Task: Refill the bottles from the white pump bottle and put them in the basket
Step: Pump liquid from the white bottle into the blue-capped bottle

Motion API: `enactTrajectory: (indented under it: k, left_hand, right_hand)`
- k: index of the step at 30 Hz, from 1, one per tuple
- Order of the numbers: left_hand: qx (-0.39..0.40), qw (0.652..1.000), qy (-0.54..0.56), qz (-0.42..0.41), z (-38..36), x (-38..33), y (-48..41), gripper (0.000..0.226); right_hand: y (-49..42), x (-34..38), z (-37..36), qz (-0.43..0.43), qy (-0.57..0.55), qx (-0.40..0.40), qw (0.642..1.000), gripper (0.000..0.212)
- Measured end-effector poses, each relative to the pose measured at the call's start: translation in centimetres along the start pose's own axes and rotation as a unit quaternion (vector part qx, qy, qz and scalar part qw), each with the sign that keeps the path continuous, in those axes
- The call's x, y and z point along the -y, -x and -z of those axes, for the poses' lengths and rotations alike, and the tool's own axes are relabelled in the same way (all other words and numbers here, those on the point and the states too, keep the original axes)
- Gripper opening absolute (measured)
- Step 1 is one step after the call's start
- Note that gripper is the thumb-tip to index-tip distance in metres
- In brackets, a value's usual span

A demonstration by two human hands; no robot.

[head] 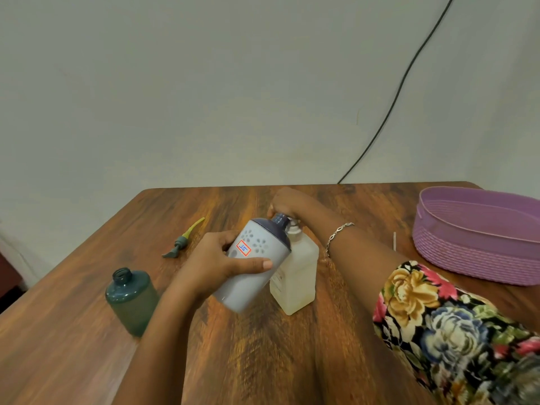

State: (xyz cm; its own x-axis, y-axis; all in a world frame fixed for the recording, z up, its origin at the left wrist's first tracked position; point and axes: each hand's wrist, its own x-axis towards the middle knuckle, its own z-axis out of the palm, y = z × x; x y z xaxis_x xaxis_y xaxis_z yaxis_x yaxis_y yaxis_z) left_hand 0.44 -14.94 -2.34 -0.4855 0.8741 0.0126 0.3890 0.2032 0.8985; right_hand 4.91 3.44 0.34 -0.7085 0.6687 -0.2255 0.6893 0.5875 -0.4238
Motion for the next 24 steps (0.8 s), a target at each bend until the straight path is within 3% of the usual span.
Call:
enactTrajectory:
  k: [5, 10, 18, 24]
  left_hand:
    - [0.001, 1.0, -0.002, -0.022, 0.3, -0.8, 0.0, 0.064]
    - [0.009, 1.0, -0.017, -0.019, 0.3, -1.1, 0.3, 0.059]
    - [0.003, 1.0, -0.015, -0.006, 0.0, -0.2, 0.0, 0.078]
    - [0.003, 1.0, -0.019, -0.021, 0.0, -1.1, 0.1, 0.071]
  right_hand:
    - [0.0, 0.1, 1.3, 0.024, -0.088, -0.041, 0.995, 0.028]
    - [2.0, 0.2, 1.6, 0.026, -0.016, 0.003, 1.0, 0.031]
    - [1.5, 0.1, 0.2, -0.014, -0.025, 0.029, 0.999, 0.032]
    - [1.7, -0.1, 1.7, 0.003, -0.042, -0.01, 0.999, 0.023]
